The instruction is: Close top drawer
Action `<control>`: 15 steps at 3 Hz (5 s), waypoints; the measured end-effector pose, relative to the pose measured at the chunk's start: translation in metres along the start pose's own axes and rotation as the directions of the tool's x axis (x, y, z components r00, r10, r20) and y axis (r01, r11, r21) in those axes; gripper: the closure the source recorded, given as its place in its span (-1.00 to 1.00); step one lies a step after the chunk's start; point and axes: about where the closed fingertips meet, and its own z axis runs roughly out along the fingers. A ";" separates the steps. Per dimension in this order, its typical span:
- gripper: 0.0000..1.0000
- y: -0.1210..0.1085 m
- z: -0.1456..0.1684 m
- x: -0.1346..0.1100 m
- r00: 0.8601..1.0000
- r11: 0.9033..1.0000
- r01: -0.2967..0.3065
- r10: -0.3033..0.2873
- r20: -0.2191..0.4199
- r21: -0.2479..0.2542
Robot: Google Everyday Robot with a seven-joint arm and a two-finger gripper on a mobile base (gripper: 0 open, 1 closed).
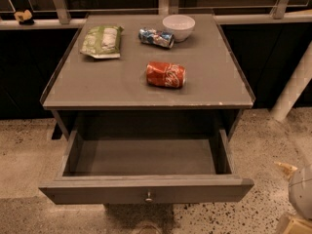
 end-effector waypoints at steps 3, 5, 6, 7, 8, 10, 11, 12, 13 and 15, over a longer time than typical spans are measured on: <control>-1.00 0.047 0.121 0.004 0.999 0.979 -0.002 0.008 0.031 -0.203; -1.00 0.030 0.170 -0.010 0.999 0.978 -0.034 0.036 0.003 -0.206; -1.00 -0.004 0.175 -0.005 0.986 0.980 -0.165 0.168 0.011 -0.112; -1.00 -0.043 0.169 -0.004 0.965 0.966 -0.258 0.258 0.044 -0.025; -1.00 -0.092 0.155 -0.016 0.950 0.953 -0.301 0.296 0.098 0.034; -1.00 -0.085 0.153 -0.027 0.971 0.972 -0.234 0.232 0.064 0.033; -1.00 -0.080 0.150 -0.041 0.989 0.990 -0.135 0.133 0.060 0.031; -1.00 -0.093 0.150 -0.045 0.993 0.993 -0.105 0.101 0.068 0.056; -1.00 -0.109 0.154 -0.043 0.988 0.988 -0.134 0.128 0.085 0.071; -1.00 -0.148 0.160 -0.044 0.972 0.971 -0.211 0.196 0.127 0.115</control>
Offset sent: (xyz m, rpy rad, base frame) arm -0.0305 0.0406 -0.1439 0.1416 0.2081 0.0416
